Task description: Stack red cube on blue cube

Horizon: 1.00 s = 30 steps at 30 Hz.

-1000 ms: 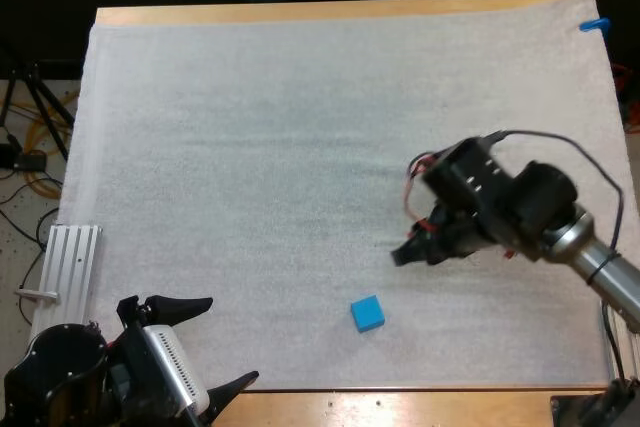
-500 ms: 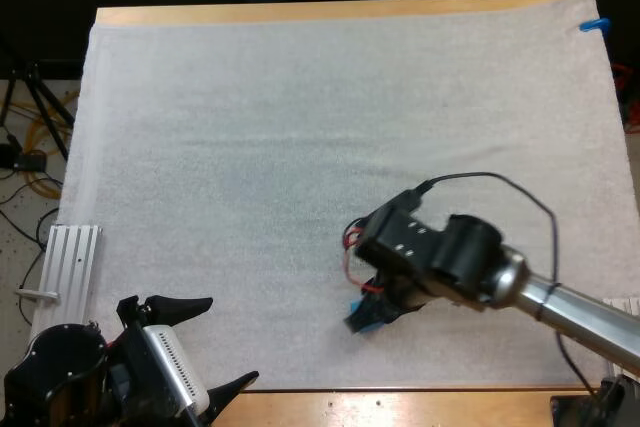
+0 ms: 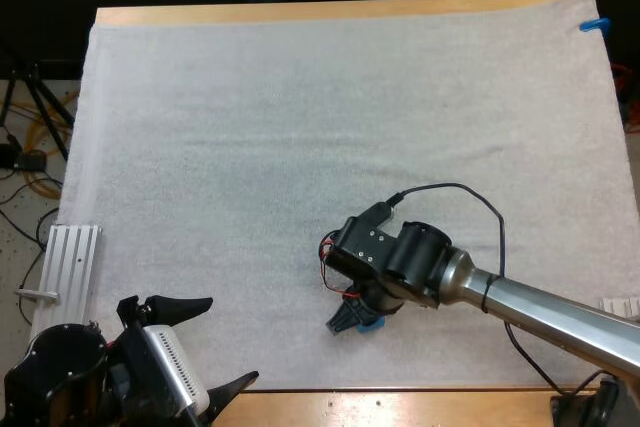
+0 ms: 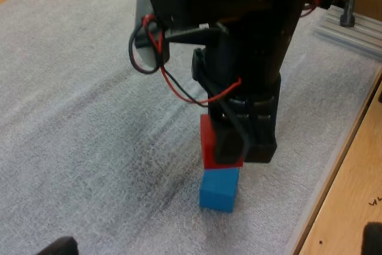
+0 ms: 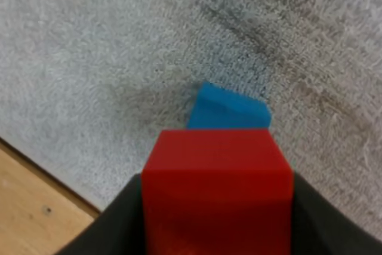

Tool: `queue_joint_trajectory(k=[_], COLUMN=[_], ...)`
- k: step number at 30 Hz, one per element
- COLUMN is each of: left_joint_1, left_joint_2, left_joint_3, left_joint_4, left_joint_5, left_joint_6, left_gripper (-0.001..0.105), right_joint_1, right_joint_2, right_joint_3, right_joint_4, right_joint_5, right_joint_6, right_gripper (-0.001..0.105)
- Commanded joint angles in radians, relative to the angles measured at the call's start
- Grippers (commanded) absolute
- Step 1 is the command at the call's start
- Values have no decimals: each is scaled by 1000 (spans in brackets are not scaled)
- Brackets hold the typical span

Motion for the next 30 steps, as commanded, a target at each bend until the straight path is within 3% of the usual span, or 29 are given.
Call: queue_joint_trajectory(k=[1,15,30], left_joint_1=[-5,-5,-5], left_joint_2=[1,1,1], left_joint_3=[-4,-4,-4], left_joint_4=[-9,-9,-9], left_joint_5=[7,7,7], left_joint_6=[3,3,3], left_gripper=[87,87,87], right_joint_1=[0,0,0], right_joint_2=[-5,-5,41], right_joint_3=[12,119,119], right_joint_4=[-21,-146,-156], right_joint_5=[-1,-1,-24], right_joint_6=[3,19,48], right_gripper=[9,9,9])
